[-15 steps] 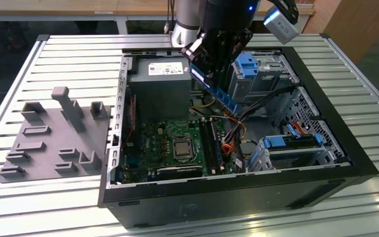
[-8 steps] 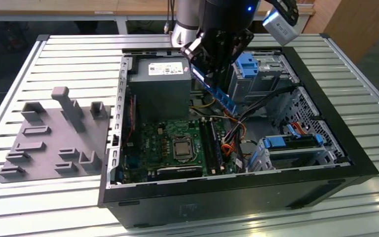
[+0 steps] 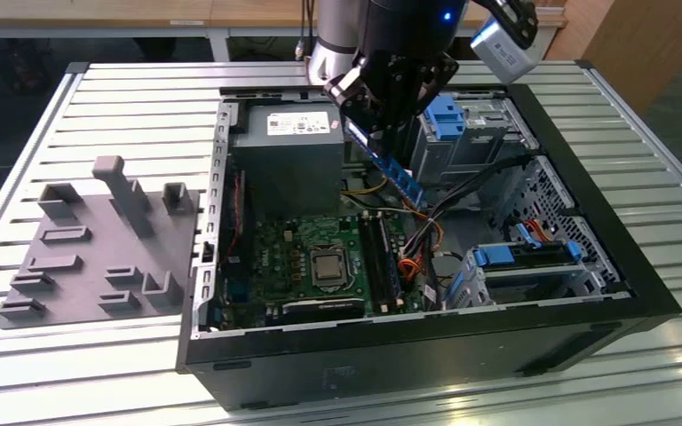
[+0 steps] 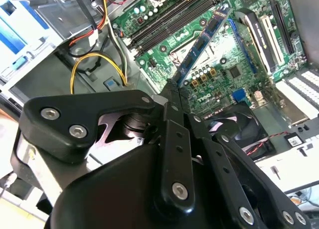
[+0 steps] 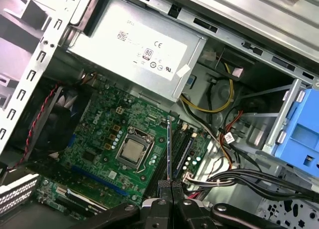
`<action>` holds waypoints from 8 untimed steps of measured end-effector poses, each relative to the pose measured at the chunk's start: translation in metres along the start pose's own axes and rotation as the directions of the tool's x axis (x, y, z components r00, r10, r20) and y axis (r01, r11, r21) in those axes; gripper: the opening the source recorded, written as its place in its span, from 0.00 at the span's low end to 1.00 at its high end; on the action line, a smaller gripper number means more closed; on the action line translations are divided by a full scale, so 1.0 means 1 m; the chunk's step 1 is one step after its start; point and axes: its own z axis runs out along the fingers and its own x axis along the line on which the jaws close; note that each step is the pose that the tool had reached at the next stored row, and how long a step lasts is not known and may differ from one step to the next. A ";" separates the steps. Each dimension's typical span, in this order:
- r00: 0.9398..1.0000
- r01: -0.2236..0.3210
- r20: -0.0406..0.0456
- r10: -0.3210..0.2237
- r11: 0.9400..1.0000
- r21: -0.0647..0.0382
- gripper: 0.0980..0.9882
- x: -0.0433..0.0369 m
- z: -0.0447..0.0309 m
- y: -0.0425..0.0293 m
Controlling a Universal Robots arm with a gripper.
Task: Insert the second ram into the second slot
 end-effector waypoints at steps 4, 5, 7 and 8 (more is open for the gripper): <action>1.000 -0.023 0.001 0.023 1.000 0.000 0.02 0.0000 0.0000 0.0000; 1.000 -0.028 0.001 0.028 1.000 0.000 0.02 0.0000 0.0000 0.0000; 0.999 -0.039 0.001 0.039 0.999 0.000 0.02 0.0000 0.0001 0.0000; 0.999 -0.045 0.002 0.045 0.999 0.000 0.02 0.0000 0.0001 0.0000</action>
